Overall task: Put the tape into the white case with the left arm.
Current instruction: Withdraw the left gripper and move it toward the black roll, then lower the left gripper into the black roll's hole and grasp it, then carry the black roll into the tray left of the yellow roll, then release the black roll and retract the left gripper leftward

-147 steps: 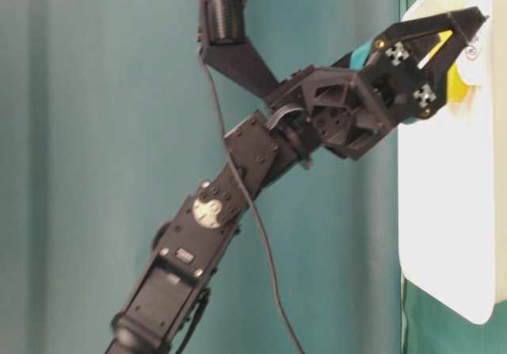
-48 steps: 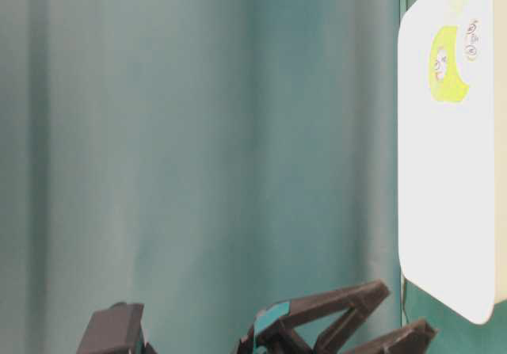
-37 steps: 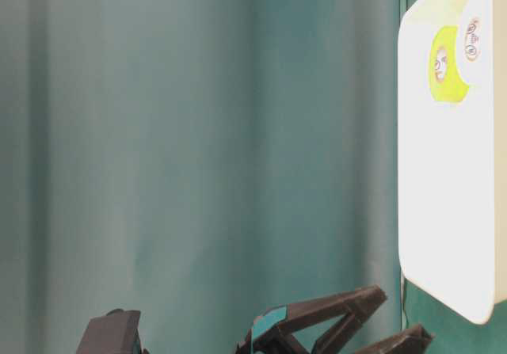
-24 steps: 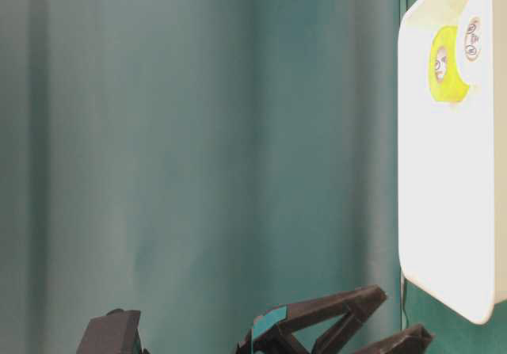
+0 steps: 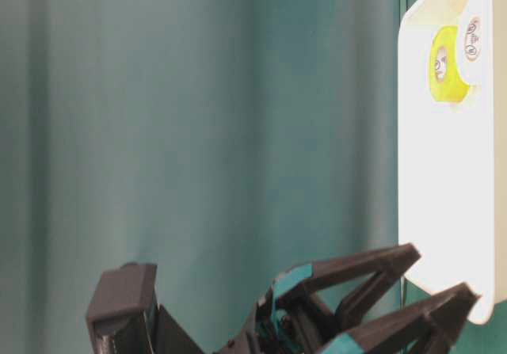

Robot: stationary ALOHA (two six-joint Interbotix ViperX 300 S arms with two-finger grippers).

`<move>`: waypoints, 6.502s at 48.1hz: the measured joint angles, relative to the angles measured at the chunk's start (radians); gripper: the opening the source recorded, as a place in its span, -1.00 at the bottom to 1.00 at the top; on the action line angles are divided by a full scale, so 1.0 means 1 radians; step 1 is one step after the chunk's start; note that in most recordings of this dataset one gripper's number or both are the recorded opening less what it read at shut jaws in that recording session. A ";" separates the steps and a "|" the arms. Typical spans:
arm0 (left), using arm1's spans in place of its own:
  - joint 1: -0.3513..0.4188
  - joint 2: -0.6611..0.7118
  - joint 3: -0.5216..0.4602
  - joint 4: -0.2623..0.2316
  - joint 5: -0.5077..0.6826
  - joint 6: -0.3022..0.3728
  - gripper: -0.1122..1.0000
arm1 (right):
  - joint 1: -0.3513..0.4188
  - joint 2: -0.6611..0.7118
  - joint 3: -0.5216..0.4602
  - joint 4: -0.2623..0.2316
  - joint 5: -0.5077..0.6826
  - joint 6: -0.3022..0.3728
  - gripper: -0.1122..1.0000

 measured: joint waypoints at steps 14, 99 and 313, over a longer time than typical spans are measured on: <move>-0.052 0.075 -0.075 0.000 0.000 0.000 0.79 | 0.000 0.000 0.000 0.000 0.000 0.000 -0.97; -0.110 0.482 -0.380 0.000 0.000 0.000 0.79 | 0.000 0.002 0.000 0.000 0.000 0.000 -0.97; 0.325 0.087 -0.123 -0.002 0.044 0.120 0.93 | 0.000 0.002 0.000 -0.003 0.000 0.000 -0.97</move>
